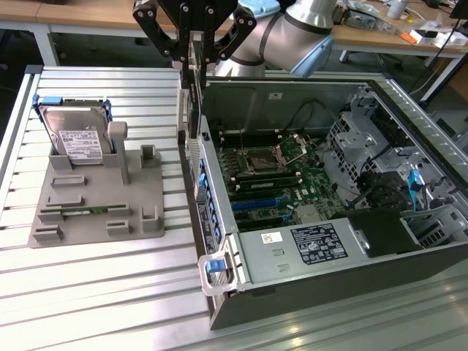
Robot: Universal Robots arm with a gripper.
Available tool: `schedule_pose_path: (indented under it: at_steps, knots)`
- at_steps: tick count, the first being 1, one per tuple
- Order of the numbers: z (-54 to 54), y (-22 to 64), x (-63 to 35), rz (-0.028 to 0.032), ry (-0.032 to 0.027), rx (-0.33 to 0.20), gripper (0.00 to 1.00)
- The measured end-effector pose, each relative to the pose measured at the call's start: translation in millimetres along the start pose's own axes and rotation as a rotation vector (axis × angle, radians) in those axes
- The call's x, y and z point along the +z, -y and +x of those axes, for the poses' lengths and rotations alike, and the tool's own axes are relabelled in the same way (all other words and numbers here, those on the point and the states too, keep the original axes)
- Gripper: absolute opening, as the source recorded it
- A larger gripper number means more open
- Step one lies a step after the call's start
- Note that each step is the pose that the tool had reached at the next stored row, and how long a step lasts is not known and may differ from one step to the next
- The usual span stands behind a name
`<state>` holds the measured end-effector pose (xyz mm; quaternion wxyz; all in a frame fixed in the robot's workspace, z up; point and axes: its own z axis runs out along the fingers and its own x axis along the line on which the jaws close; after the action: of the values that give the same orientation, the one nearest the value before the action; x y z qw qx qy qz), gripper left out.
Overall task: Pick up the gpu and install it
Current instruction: 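Pick up the gpu and move the gpu toward the slot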
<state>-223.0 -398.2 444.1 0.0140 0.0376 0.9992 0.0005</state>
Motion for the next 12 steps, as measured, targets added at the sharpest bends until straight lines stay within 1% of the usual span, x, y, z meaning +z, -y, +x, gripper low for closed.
schedule_pose_path:
  at_steps: [12]
  knots:
    - [-6.4,-0.5,0.2,0.0000,-0.0001,0.000,0.26]
